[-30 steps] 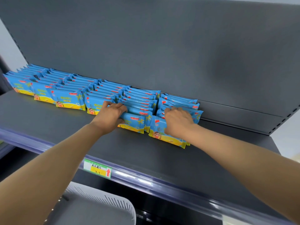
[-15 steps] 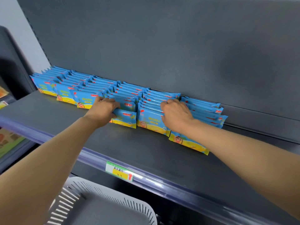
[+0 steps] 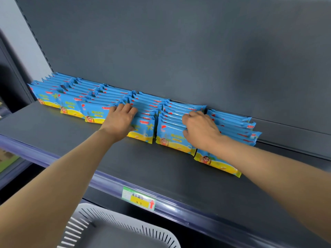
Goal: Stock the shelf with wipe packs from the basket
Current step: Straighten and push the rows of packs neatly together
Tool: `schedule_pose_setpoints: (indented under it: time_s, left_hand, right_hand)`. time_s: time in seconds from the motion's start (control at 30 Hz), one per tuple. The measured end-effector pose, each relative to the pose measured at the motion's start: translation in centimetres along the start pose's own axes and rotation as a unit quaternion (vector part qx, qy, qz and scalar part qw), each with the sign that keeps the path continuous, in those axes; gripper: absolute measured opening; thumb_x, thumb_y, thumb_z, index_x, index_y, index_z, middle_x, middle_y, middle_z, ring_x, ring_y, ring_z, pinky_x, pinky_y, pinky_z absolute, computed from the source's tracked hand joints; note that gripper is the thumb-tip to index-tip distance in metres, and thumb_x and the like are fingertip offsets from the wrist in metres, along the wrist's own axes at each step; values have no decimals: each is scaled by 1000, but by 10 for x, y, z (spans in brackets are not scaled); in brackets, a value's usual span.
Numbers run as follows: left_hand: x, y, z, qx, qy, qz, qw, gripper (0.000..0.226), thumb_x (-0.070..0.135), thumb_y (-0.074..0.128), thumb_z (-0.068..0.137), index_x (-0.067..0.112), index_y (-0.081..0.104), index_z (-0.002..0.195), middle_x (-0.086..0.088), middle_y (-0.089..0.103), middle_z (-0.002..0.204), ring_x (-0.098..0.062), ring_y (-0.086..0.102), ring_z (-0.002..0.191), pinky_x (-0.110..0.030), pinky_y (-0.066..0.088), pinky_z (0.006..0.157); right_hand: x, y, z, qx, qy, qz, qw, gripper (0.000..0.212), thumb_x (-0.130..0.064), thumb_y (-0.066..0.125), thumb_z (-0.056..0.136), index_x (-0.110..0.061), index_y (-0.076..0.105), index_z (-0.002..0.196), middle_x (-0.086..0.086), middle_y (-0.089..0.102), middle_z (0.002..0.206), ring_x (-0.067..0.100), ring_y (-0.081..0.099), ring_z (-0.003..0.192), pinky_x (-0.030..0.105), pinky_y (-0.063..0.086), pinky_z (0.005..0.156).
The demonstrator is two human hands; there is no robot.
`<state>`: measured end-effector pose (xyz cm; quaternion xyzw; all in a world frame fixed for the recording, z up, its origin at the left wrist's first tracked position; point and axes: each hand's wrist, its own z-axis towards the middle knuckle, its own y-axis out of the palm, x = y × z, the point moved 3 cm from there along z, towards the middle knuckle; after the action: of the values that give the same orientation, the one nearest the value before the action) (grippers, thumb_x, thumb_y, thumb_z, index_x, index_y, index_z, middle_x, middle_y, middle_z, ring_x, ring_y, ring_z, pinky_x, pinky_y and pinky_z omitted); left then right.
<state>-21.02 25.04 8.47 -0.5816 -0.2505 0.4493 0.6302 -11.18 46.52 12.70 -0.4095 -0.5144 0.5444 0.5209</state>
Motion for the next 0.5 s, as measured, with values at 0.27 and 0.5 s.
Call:
schedule_pose_setpoints:
  time_s: [0.27, 0.5]
  left_hand:
    - [24, -13, -5, 32, 14, 7, 999, 66, 40, 59, 84, 13, 31, 137, -7, 36, 133, -27, 35, 121, -40, 24, 103]
    - [112, -43, 13, 54, 173, -172, 968, 70, 45, 69, 76, 17, 42, 134, -2, 44, 128, -22, 36, 123, -30, 16, 104]
  right_hand:
    - [23, -1, -6, 23, 31, 12, 999, 27, -24, 50, 91, -8, 54, 111, 12, 56, 114, 30, 48, 108, 37, 40, 88]
    - [96, -6, -27, 30, 140, 46, 989, 37, -35, 51, 91, -7, 56, 116, 16, 53, 116, 34, 44, 112, 40, 41, 92]
